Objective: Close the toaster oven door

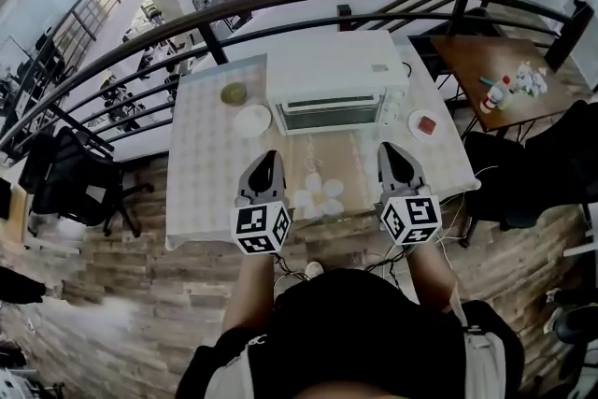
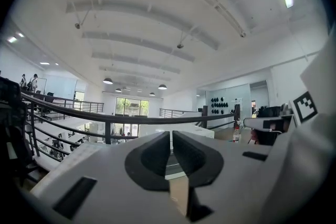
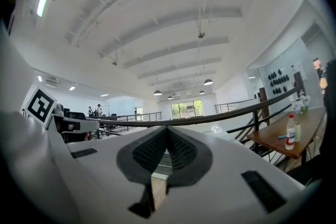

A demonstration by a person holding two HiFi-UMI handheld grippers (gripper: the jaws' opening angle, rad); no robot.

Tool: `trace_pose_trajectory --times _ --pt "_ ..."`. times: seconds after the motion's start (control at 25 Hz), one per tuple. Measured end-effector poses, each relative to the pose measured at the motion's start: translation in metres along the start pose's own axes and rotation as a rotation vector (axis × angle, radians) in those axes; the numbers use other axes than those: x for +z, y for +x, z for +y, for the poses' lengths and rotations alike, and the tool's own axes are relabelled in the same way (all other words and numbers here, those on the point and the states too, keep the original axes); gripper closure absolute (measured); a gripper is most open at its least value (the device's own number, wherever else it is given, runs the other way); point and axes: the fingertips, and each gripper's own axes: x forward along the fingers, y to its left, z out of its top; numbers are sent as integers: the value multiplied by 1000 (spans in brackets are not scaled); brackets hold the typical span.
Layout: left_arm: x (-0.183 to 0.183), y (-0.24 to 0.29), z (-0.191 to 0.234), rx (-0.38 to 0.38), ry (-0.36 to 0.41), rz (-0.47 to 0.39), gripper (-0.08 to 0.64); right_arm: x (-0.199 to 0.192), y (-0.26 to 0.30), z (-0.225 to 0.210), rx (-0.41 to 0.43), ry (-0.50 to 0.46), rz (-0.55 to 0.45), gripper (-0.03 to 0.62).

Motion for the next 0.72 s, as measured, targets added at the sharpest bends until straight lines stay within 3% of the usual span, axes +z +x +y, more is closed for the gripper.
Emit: trace_pose_trajectory --times 0.72 --pt "-10 -7 -9 -3 56 18 534 0 -10 5 27 -12 -8 600"
